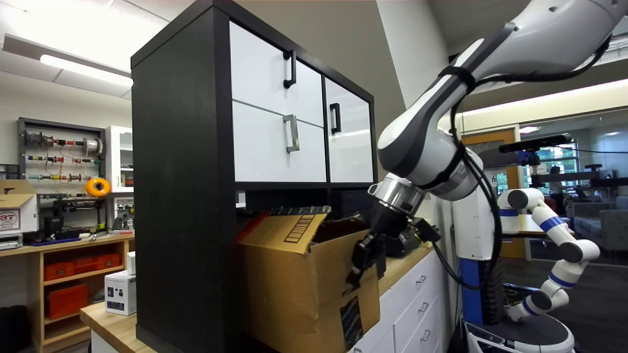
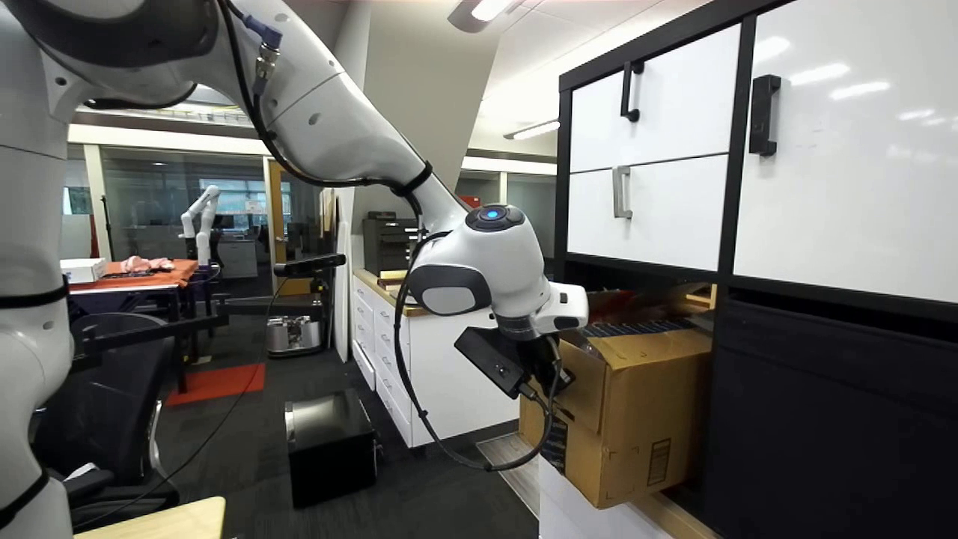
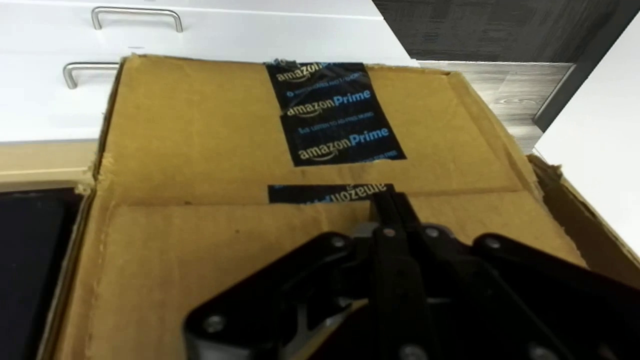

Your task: Slide the box inwards

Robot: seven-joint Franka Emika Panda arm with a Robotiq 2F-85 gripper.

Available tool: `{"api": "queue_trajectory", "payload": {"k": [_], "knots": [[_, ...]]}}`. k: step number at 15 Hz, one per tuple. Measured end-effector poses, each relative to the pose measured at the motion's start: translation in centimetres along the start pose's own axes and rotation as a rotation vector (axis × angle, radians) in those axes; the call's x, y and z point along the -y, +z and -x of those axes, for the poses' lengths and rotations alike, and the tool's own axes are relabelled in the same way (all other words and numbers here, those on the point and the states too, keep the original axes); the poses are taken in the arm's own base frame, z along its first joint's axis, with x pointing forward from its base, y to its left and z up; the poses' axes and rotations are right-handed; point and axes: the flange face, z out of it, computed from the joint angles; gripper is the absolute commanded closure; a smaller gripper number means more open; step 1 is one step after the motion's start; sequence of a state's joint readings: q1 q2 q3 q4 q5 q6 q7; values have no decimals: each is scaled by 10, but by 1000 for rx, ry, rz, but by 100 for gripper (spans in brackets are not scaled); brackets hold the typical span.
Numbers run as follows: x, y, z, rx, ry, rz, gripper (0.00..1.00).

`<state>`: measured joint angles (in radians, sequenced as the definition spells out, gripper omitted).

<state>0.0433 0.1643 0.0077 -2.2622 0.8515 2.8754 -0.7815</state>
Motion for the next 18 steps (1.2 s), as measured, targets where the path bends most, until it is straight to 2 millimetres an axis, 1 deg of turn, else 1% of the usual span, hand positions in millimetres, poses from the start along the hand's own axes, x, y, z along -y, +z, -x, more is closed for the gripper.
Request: {"api": "queue_trajectory", "payload": {"k": [4,7,14,15,16,18], "knots": [[4,19,-27,-23,-38,-9,97],[3,31,-44,-40,-59,-11,97],[-10,50,-75,-79,-75,-4,98],[-12,51,-78,-83,-73,-2,73],[-15,52,-80,-85,-73,0,72],[-19,52,-81,-78,-79,4,61]]}}
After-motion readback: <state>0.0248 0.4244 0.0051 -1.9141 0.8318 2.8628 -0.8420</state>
